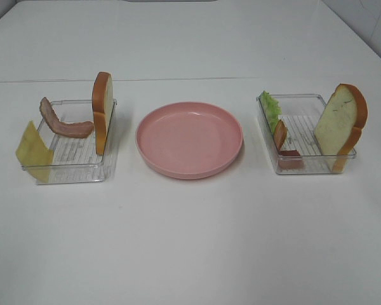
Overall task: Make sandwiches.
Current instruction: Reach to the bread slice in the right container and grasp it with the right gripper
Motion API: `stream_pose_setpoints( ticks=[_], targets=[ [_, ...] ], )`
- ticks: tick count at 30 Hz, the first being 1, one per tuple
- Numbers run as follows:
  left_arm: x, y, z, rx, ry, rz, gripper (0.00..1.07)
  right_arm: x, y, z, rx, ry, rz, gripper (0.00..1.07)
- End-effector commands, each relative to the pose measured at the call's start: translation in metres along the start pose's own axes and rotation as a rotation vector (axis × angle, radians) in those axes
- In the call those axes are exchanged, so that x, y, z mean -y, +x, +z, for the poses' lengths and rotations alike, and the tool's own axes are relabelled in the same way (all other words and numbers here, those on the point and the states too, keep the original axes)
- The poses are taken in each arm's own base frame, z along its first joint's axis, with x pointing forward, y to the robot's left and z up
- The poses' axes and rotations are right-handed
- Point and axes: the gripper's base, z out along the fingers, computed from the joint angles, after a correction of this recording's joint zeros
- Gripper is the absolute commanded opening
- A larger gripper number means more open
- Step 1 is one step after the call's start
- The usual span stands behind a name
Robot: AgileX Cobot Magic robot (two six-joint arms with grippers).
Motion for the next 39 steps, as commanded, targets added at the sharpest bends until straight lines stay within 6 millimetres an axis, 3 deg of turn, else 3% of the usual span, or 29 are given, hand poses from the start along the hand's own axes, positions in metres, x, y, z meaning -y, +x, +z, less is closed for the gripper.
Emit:
stream_pose_setpoints(
  ticks=[1,5,7,10,12,17,26,29,31,39],
  targets=[
    [0.001,0.001,-0.001,0.015,0.008,-0.011,1.02,0.001,-0.028,0.020,-0.018,0.001,-0.028,0.98],
    [0.001,0.001,-0.001,0.015,0.008,-0.011,1.02,0.001,-0.047,0.038,-0.062,0.002,-0.050,0.98],
    [0.001,0.001,-0.001,0.015,0.008,-0.011,1.02,0.001,-0.069,0.065,-0.108,0.005,-0.070,0.98],
    [0.001,0.001,-0.001,0.015,0.008,-0.011,1.02,0.002,-0.075,0.070,-0.112,0.014,-0.074,0.98],
    [0.001,0.001,-0.001,0.015,0.008,-0.011,1.02,0.006,-0.095,0.089,-0.125,0.050,-0.086,0.98],
    [0.001,0.001,-0.001,0.015,0.008,-0.011,1.02,0.007,-0.110,0.106,-0.158,0.061,-0.089,0.98],
    [0.001,0.001,-0.001,0.015,0.008,-0.011,1.02,0.007,-0.113,0.146,-0.255,0.041,-0.075,0.98],
    [0.001,0.001,-0.001,0.015,0.008,-0.011,1.02,0.007,-0.114,0.149,-0.258,0.038,-0.075,0.98],
    [0.001,0.001,-0.001,0.015,0.008,-0.011,1.02,0.004,-0.112,0.164,-0.291,-0.001,-0.059,0.98],
    [0.001,0.001,-0.001,0.015,0.008,-0.011,1.02,0.000,-0.112,0.180,-0.309,-0.055,-0.041,0.98]
  ],
)
